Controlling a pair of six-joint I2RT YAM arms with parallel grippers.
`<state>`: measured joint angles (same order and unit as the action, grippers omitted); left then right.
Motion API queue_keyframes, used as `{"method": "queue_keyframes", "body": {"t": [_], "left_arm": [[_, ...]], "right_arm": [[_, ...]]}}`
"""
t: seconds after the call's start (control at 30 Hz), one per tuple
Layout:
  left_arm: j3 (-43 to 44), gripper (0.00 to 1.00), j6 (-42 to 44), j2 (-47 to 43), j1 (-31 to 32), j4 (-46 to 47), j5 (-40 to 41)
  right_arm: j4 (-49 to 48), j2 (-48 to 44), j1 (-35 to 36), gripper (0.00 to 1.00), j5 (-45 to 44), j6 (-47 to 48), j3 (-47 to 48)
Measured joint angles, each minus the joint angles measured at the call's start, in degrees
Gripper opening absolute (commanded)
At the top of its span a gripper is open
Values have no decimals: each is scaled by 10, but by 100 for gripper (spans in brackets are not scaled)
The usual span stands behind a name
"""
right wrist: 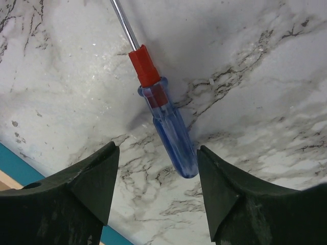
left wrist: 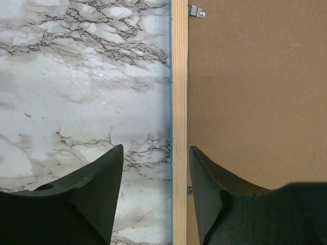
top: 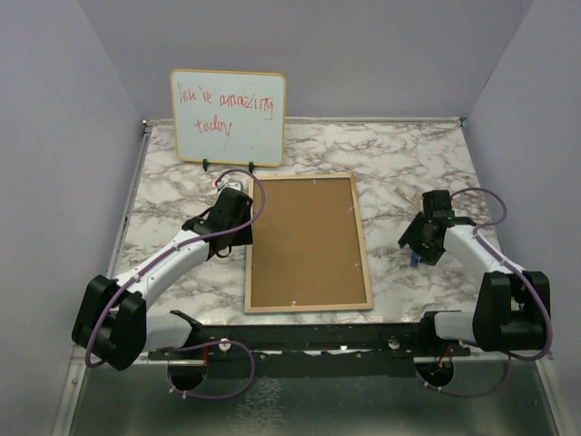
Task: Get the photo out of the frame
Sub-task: Pick up the screwdriver from the center of the board.
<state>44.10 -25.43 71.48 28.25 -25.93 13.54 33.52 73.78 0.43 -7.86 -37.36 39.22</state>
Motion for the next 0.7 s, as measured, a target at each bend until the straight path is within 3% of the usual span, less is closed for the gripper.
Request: {"method": "queue_keyframes", "body": {"t": [0.47, 0.7], "left_arm": [[0, 54, 0, 0, 0, 0, 0], [0, 54, -2, 0, -1, 0, 0]], "right_arm": [[-37, 15, 0, 57, -2, -1, -11], [-49, 26, 0, 47, -6, -1, -19]]}}
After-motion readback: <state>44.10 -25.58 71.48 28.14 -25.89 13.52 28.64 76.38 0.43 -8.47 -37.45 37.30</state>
